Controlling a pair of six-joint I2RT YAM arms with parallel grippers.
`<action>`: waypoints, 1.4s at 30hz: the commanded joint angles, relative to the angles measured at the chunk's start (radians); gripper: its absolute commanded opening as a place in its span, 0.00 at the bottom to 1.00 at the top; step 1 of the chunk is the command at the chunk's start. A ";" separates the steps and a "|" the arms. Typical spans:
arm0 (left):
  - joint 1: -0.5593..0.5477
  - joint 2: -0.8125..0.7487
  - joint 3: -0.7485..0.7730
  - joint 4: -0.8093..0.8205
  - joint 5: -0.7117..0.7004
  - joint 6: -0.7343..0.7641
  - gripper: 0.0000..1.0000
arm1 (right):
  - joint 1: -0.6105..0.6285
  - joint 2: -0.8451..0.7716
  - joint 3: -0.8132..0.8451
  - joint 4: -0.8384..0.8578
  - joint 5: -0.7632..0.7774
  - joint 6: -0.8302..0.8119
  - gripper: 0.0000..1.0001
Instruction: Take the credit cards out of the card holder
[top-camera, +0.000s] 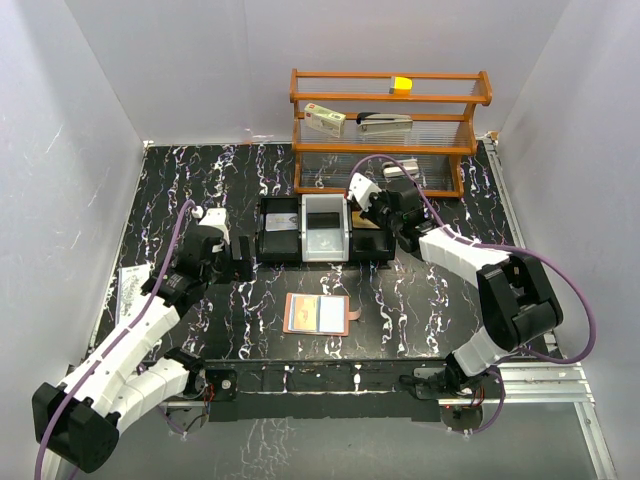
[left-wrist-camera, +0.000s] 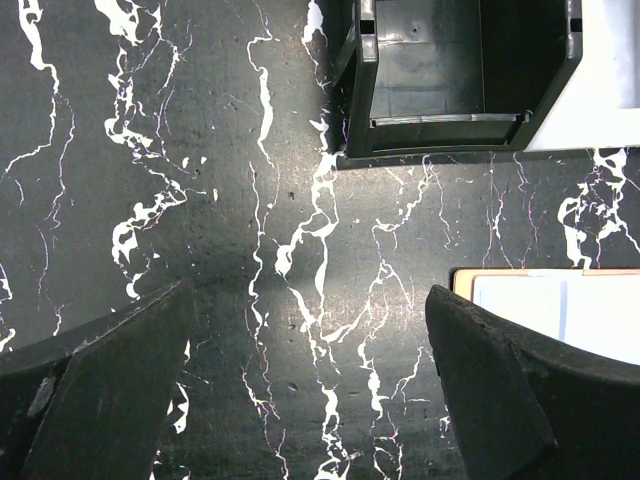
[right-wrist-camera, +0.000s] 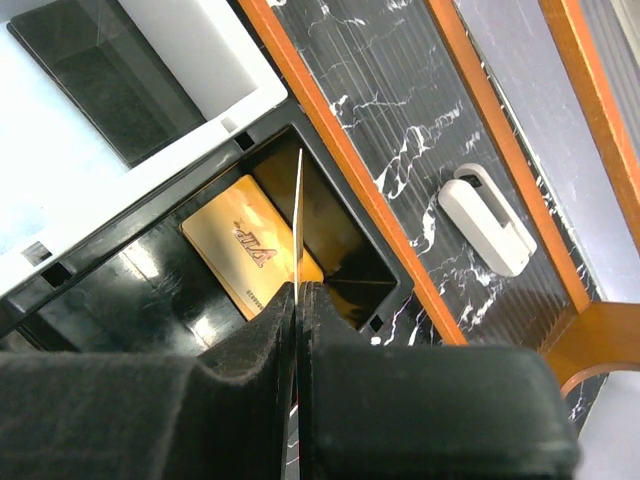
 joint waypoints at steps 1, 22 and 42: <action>0.003 0.000 -0.010 0.027 0.013 0.017 0.99 | -0.009 0.020 0.021 0.082 -0.062 -0.084 0.00; 0.003 0.017 -0.010 0.047 0.005 0.030 0.99 | -0.029 0.174 0.081 0.090 -0.094 -0.245 0.00; 0.003 0.045 -0.003 0.044 0.014 0.029 0.99 | -0.030 0.253 0.097 0.036 -0.119 -0.222 0.25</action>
